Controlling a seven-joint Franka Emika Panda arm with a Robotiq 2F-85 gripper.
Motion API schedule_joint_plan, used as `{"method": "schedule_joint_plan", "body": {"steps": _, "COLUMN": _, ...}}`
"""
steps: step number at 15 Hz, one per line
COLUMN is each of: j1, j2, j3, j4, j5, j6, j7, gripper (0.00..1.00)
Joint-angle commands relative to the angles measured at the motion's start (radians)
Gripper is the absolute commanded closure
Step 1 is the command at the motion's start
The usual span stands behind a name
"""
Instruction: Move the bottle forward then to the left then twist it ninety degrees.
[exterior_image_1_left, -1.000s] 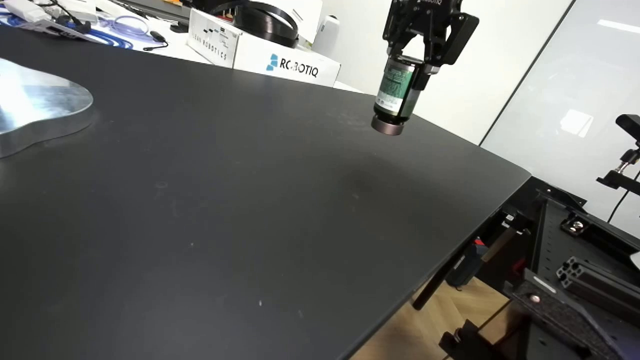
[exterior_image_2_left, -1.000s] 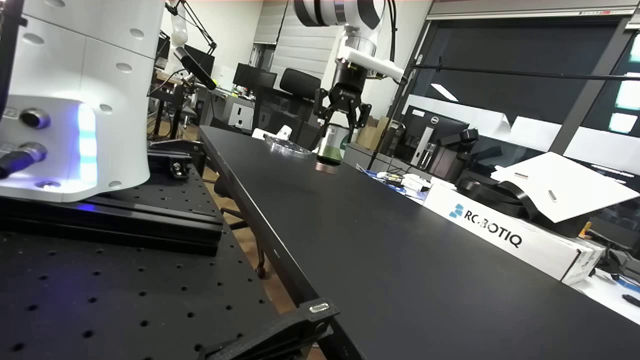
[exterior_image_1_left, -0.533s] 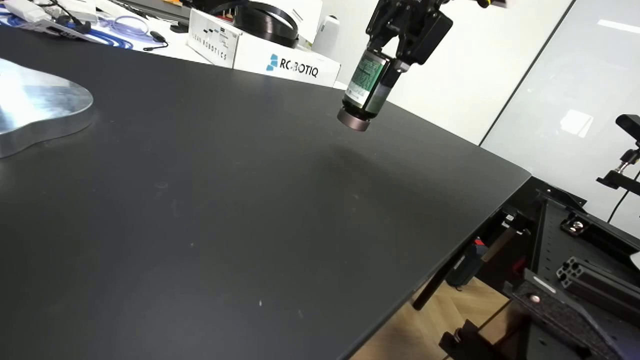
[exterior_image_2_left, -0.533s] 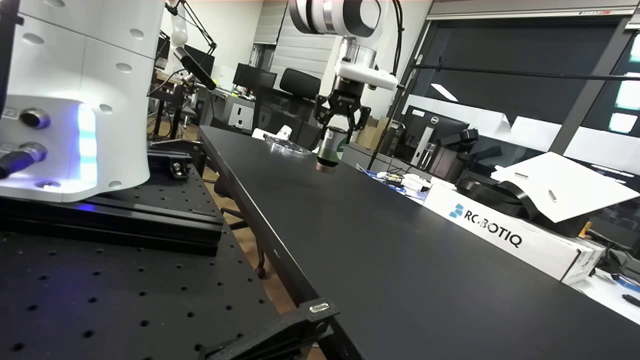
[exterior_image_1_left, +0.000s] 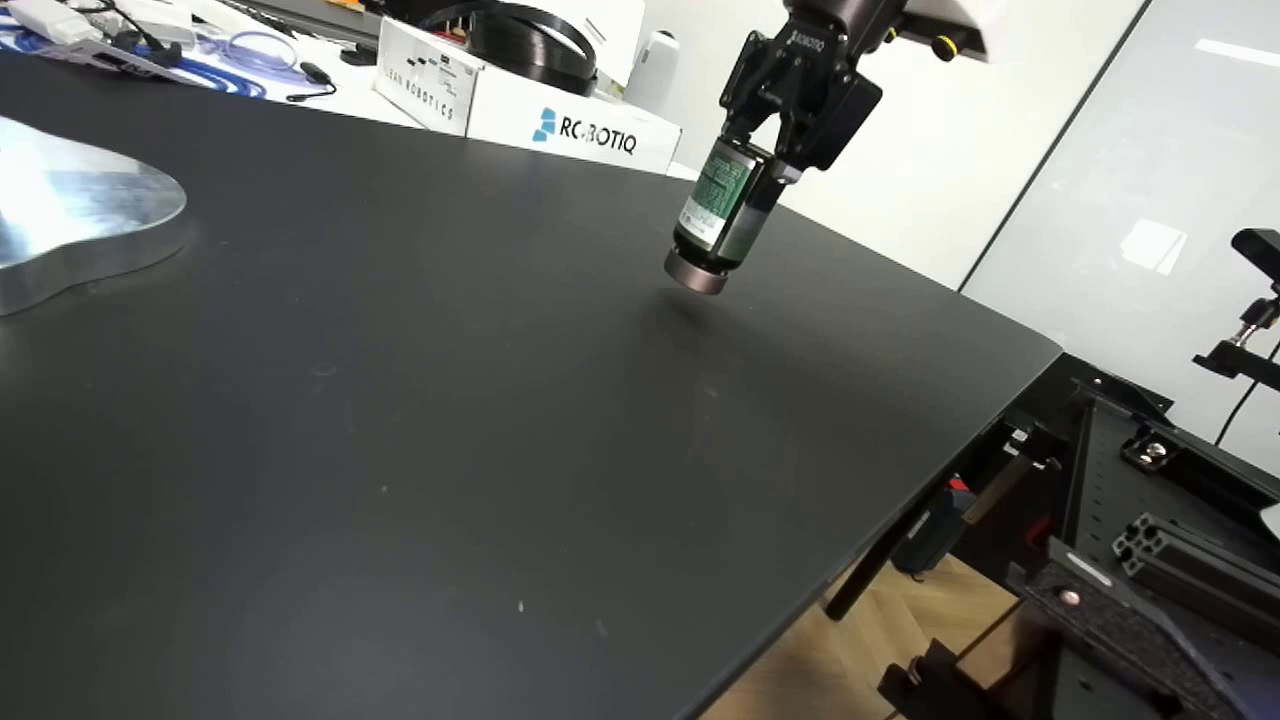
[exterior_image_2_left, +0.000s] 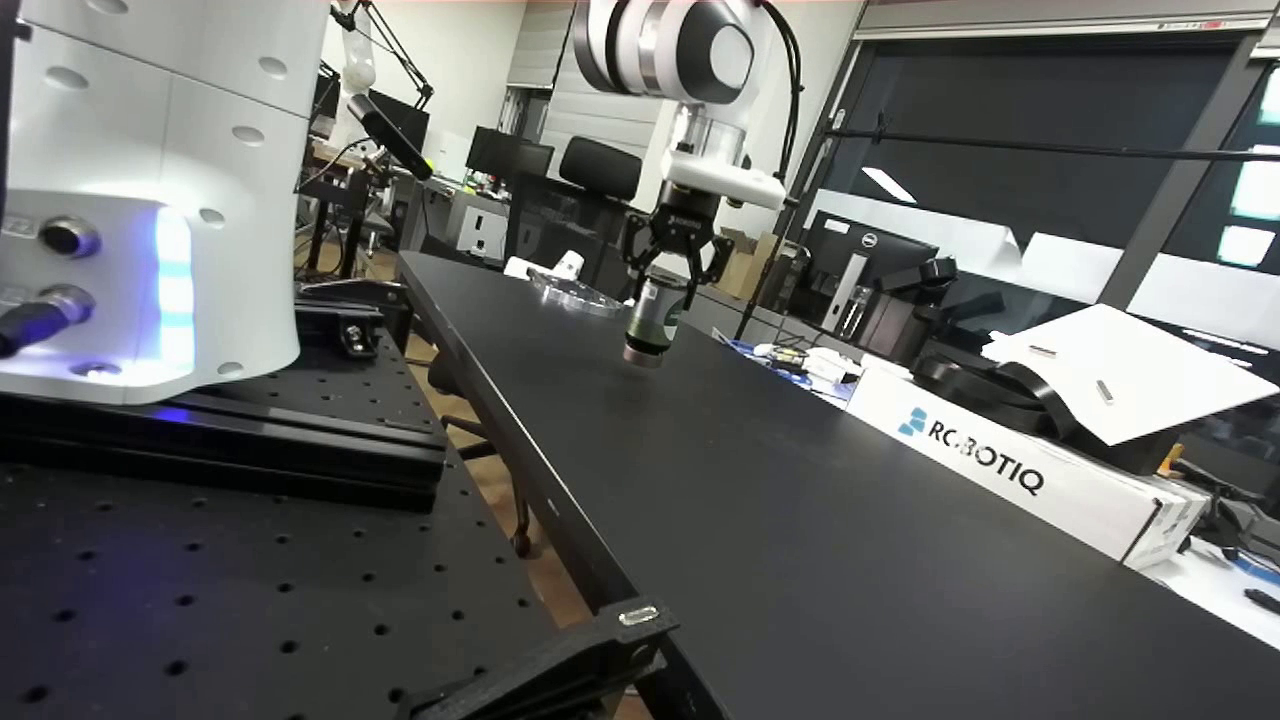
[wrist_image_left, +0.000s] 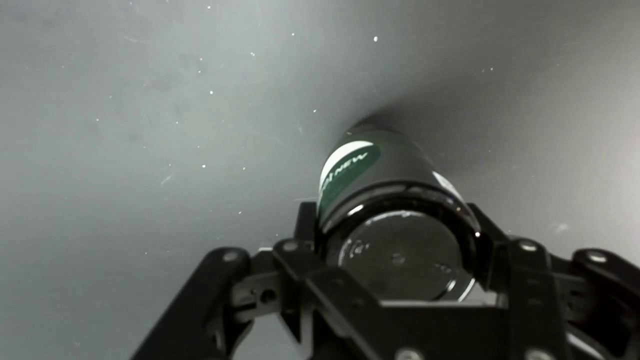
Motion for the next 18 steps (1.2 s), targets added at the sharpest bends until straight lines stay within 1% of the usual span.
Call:
{"method": "schedule_joint_plan", "body": {"steps": 1, "j1": -0.026, "j2": 0.035, "j3": 0.015, "j4": 0.023, "j5": -0.012, "j6": -0.001, "j7": 0.02, "gripper": 0.55}}
{"method": "schedule_joint_plan", "body": {"steps": 4, "j1": -0.032, "j2": 0.045, "j3": 0.015, "j4": 0.029, "j5": -0.017, "j6": -0.012, "j7": 0.032, "gripper": 0.55}}
{"method": "schedule_joint_plan", "body": {"steps": 5, "j1": -0.037, "j2": 0.044, "j3": 0.022, "j4": 0.03, "j5": -0.008, "j6": -0.019, "j7": 0.022, "gripper": 0.07}}
{"method": "schedule_joint_plan", "body": {"steps": 8, "j1": -0.04, "j2": -0.005, "j3": 0.034, "j4": 0.019, "j5": 0.013, "j6": -0.078, "j7": 0.043, "gripper": 0.0}}
{"method": "schedule_joint_plan", "body": {"steps": 10, "j1": -0.032, "j2": -0.067, "j3": 0.033, "j4": 0.002, "j5": 0.008, "j6": -0.142, "j7": 0.069, "gripper": 0.0}}
{"method": "schedule_joint_plan", "body": {"steps": 15, "j1": -0.008, "j2": -0.225, "j3": 0.022, "j4": -0.043, "j5": 0.035, "j6": -0.256, "j7": 0.084, "gripper": 0.01}}
{"method": "schedule_joint_plan", "body": {"steps": 18, "j1": 0.013, "j2": -0.274, "j3": 0.013, "j4": -0.051, "j5": 0.036, "j6": -0.324, "j7": 0.133, "gripper": 0.0}}
